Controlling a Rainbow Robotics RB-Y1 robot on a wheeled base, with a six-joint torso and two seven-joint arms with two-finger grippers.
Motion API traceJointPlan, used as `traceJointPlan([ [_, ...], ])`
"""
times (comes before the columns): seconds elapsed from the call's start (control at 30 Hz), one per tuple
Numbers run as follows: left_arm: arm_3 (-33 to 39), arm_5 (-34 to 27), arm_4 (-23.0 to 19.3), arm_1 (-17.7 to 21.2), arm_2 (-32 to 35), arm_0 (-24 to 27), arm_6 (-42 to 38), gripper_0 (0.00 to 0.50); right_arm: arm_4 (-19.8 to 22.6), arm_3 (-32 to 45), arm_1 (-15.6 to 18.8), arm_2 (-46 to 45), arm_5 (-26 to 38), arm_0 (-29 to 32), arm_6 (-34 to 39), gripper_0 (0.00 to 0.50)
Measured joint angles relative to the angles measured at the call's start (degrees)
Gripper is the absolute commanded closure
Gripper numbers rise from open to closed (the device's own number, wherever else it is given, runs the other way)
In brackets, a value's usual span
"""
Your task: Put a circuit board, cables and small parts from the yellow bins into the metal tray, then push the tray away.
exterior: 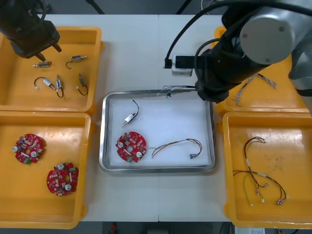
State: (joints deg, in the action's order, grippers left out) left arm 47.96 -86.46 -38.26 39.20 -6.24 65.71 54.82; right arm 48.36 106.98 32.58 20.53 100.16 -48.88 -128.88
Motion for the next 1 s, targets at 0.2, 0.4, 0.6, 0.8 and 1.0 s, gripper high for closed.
traceJointPlan([
  [0.2, -7.74, 5.12, 1.57, 0.00, 0.00, 1.72, 0.00, 0.000, -3.99, 0.01, -0.82, 6.71, -2.00, 0.00, 0.10, 0.500],
  [0.4, -13.54, 10.66, 5.94, -0.15, 0.00, 2.67, 0.00, 0.000, -8.23, -1.20, -0.89, 13.38, -5.34, 0.00, 0.10, 0.500],
  [0.6, -20.40, 16.82, 7.39, -0.67, 0.00, 4.63, 0.00, 0.000, -12.21, -5.60, -1.81, 18.17, -9.91, 0.00, 0.10, 0.500],
  [0.8, -23.46, 22.26, 7.59, -1.82, 0.00, 5.18, 0.00, 0.000, -12.97, -8.39, -2.11, 21.32, -12.13, 0.00, 0.11, 0.323],
  [1.0, -25.23, 25.74, 7.81, -2.89, 0.00, 5.20, 0.00, 0.000, -12.99, -8.78, -2.13, 21.66, -12.49, 0.00, 0.11, 0.000],
])
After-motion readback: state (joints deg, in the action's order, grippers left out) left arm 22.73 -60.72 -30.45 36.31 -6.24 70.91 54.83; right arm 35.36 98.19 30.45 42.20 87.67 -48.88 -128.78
